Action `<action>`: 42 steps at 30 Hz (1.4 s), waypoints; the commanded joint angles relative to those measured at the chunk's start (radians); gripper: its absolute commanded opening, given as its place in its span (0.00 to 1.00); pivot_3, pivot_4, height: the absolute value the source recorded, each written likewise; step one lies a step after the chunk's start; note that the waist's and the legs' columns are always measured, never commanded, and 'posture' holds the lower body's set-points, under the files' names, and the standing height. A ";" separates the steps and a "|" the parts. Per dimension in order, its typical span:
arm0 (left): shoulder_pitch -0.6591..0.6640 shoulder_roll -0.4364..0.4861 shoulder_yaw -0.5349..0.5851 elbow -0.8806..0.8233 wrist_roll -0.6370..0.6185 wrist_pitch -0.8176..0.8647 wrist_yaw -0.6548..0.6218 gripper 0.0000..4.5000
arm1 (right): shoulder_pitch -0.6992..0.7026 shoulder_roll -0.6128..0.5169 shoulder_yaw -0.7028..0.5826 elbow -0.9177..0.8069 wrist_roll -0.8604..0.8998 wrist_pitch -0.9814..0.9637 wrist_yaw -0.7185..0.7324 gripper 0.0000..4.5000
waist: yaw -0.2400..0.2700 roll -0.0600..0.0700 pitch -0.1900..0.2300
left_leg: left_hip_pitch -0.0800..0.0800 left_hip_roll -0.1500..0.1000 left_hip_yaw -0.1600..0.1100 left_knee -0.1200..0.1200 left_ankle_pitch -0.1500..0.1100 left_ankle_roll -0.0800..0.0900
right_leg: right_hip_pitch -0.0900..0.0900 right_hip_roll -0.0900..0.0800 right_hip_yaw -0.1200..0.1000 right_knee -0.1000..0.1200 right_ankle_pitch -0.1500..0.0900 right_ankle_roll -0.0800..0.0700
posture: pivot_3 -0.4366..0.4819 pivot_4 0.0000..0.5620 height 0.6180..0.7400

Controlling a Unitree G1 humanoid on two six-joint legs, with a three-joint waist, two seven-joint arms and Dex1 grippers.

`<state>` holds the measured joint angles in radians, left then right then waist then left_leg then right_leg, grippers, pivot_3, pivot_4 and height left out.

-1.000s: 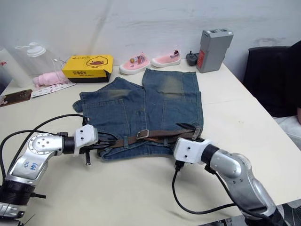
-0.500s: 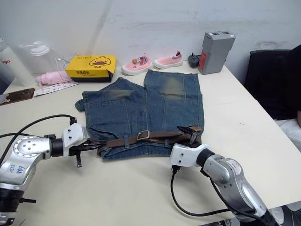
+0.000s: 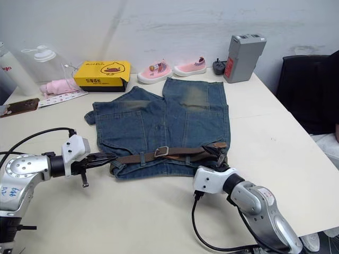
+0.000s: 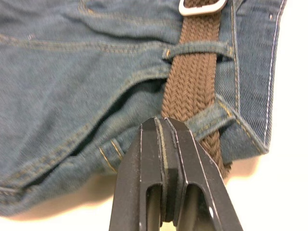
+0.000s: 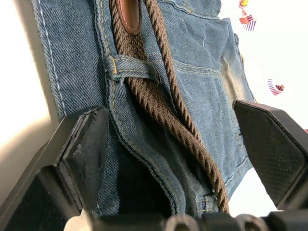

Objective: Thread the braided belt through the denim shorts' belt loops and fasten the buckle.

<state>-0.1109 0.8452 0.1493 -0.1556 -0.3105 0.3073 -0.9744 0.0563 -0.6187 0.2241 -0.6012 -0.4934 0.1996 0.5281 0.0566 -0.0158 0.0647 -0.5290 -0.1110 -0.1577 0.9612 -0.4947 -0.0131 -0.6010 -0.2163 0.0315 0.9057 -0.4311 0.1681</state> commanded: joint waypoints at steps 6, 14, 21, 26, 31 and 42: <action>0.001 0.014 0.067 -0.111 -0.046 0.040 0.019 0.00 | 0.004 0.003 0.013 0.037 -0.077 0.073 0.034 0.62 | 0.004 -0.001 0.000 | 0.000 -0.001 0.000 0.000 0.000 0.000 | 0.001 0.000 0.000 0.000 0.000 -0.001 | 0.48 0.27 0.00; 0.005 0.012 0.084 -0.232 -0.101 0.146 0.049 0.29 | -0.003 0.045 0.066 0.031 -0.096 0.125 0.071 0.00 | 0.004 -0.003 0.001 | 0.001 0.000 0.000 0.000 0.000 0.000 | 0.001 0.001 0.000 0.000 0.000 -0.001 | 0.48 0.27 0.00; -0.014 0.034 -0.070 -0.250 0.110 0.061 0.121 0.69 | -0.013 0.062 0.080 0.033 -0.110 0.136 0.074 0.00 | 0.001 -0.003 0.002 | 0.001 0.001 0.001 0.000 0.000 0.000 | 0.001 0.000 0.000 -0.001 0.000 -0.001 | 0.48 0.27 0.00; -0.041 0.036 -0.128 -0.241 0.174 0.039 0.132 0.69 | -0.016 0.068 0.079 0.035 -0.114 0.138 0.076 0.00 | 0.000 -0.003 0.002 | 0.001 0.001 0.001 0.000 0.000 0.000 | 0.001 0.001 0.000 0.000 0.000 -0.001 | 0.48 0.27 0.00; -0.079 0.040 -0.215 -0.221 0.293 0.005 0.153 0.69 | -0.024 0.073 0.085 0.034 -0.115 0.144 0.077 0.00 | -0.002 -0.003 0.002 | 0.001 0.001 0.001 0.000 0.000 0.000 | 0.001 0.002 0.000 0.000 0.000 0.000 | 0.48 0.27 0.00; 0.011 0.066 -0.173 -0.141 0.399 0.038 0.232 0.01 | -0.040 0.075 0.068 0.035 -0.110 0.161 0.085 0.00 | -0.007 -0.002 0.002 | 0.002 0.001 0.001 -0.001 0.000 0.000 | 0.001 0.005 0.001 0.000 0.000 0.000 | 0.48 0.27 0.00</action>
<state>-0.1423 0.8731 -0.0858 -0.3520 0.0487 0.3223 -0.7632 0.0141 -0.5430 0.3064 -0.5811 -0.5993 0.3404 0.6025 0.0499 -0.0178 0.0668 -0.5267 -0.1097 -0.1565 0.9602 -0.4948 -0.0135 -0.6004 -0.2114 0.0321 0.9061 -0.4311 0.1682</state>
